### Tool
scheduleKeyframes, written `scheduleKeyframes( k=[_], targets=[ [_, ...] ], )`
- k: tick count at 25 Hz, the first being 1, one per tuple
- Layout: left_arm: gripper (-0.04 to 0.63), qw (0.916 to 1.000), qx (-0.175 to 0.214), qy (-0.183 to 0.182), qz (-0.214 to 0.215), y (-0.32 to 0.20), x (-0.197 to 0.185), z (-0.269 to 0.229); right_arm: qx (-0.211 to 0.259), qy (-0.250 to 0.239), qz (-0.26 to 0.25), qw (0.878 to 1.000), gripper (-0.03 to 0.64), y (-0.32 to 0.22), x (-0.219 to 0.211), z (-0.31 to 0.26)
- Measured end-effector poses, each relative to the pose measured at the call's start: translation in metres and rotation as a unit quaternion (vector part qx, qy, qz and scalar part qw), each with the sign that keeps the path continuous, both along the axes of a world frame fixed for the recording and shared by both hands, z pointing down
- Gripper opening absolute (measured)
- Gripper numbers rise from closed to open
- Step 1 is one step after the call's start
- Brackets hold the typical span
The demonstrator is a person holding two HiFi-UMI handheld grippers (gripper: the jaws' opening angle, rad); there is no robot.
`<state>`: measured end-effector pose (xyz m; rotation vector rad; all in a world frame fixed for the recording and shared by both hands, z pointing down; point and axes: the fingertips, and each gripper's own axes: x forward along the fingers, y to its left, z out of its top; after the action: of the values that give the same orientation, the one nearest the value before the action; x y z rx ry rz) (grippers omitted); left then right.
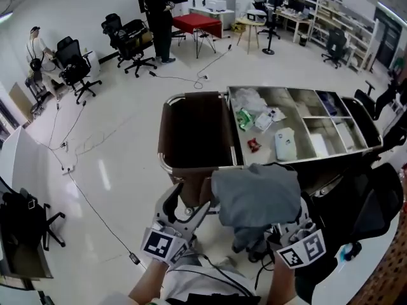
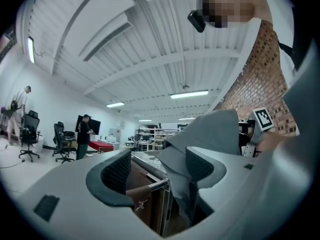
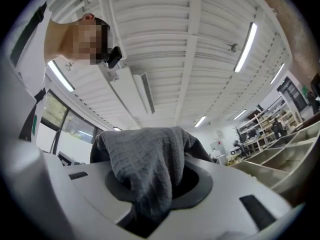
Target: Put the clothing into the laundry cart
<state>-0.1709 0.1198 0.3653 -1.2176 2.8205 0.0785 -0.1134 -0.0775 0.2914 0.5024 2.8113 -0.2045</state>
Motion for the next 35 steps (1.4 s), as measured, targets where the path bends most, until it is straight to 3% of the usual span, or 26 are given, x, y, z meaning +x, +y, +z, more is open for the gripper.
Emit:
scheduleKeyframes(
  k=[4, 10, 15, 20, 24, 27, 29, 31, 35],
  targets=[
    [0.339, 0.9991, 0.031, 0.026, -0.007, 0.045, -0.038, -0.005, 0.011, -0.022, -0.041, 0.999, 0.13, 0.068, -0.076, -0.024],
    [0.339, 0.9986, 0.051, 0.012, -0.007, 0.102, -0.094, -0.02, 0.017, -0.058, -0.038, 0.997, 0.13, 0.128, -0.187, -0.08],
    [0.319, 0.9978, 0.061, 0.017, -0.022, 0.156, -0.146, -0.004, 0.032, -0.094, 0.01, 0.995, 0.13, 0.131, -0.28, -0.152],
    [0.319, 0.9978, 0.047, 0.008, -0.045, 0.167, -0.172, -0.003, 0.025, -0.102, 0.016, 0.994, 0.133, 0.114, -0.356, -0.2],
    [0.319, 0.9952, 0.06, 0.0, -0.078, 0.165, -0.183, -0.012, 0.051, -0.05, 0.045, 0.996, 0.164, 0.101, -0.403, -0.182],
    [0.319, 0.9926, 0.076, 0.005, -0.094, 0.154, -0.184, -0.017, 0.065, 0.077, 0.027, 0.995, 0.249, 0.099, -0.426, -0.087],
    [0.319, 0.9936, 0.063, 0.003, -0.093, 0.14, -0.185, -0.016, 0.074, 0.188, 0.001, 0.979, 0.34, 0.099, -0.426, 0.0],
    [0.319, 0.9938, 0.055, 0.003, -0.097, 0.13, -0.189, -0.013, 0.067, 0.252, -0.025, 0.965, 0.451, 0.104, -0.416, 0.061],
    [0.319, 0.994, 0.056, 0.015, -0.093, 0.113, -0.196, -0.005, 0.025, 0.203, -0.053, 0.977, 0.489, 0.111, -0.383, 0.069]
  ],
)
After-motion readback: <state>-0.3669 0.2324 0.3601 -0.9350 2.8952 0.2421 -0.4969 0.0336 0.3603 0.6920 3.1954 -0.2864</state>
